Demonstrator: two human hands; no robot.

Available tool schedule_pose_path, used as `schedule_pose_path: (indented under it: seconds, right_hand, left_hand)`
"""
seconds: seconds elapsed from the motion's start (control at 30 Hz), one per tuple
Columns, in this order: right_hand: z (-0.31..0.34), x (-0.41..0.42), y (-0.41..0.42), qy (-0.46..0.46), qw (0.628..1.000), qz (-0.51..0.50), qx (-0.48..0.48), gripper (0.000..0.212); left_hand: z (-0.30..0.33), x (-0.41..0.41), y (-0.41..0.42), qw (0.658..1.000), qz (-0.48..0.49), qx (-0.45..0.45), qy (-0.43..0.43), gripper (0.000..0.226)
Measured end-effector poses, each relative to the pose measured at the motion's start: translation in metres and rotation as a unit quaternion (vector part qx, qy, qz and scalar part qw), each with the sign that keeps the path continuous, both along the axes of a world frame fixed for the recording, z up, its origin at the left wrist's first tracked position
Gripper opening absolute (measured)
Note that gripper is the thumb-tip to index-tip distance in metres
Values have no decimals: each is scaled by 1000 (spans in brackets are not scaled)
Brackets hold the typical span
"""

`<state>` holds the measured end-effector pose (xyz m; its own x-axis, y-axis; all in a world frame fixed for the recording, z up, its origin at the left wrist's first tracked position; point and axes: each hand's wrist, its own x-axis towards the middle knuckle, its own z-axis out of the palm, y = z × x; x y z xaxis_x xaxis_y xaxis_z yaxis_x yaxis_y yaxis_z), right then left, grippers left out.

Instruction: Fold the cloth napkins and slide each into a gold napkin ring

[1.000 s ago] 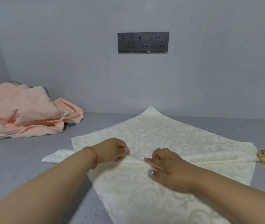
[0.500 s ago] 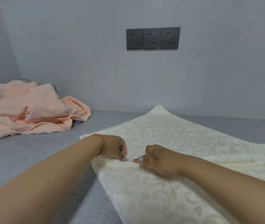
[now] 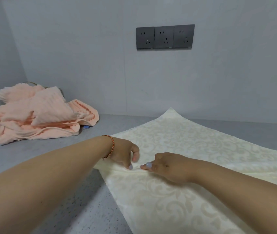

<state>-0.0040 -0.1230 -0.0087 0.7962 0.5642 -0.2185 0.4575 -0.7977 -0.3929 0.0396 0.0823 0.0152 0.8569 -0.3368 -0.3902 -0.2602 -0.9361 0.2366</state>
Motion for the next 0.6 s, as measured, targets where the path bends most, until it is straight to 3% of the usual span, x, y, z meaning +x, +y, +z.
schedule_pose_path:
  seconds: [0.17,0.3,0.43,0.6]
  right_hand:
    - [7,-4,3,-6,999,5,-44,55]
    - [11,-5,2,-1,998,-1,-65,45]
    - [7,4,-1,15,999,-34,-35,68]
    - [11,10,-3,65,997,-36,-1,63]
  left_hand:
    - [5,-11,-3,998,34,-46,-7,12]
    - [25,-11,-11,990,73,-25,120,37]
    - [32,-9,-19,979,28,13,202,46]
    - [21,-2,-13,992,-21,34,119,28]
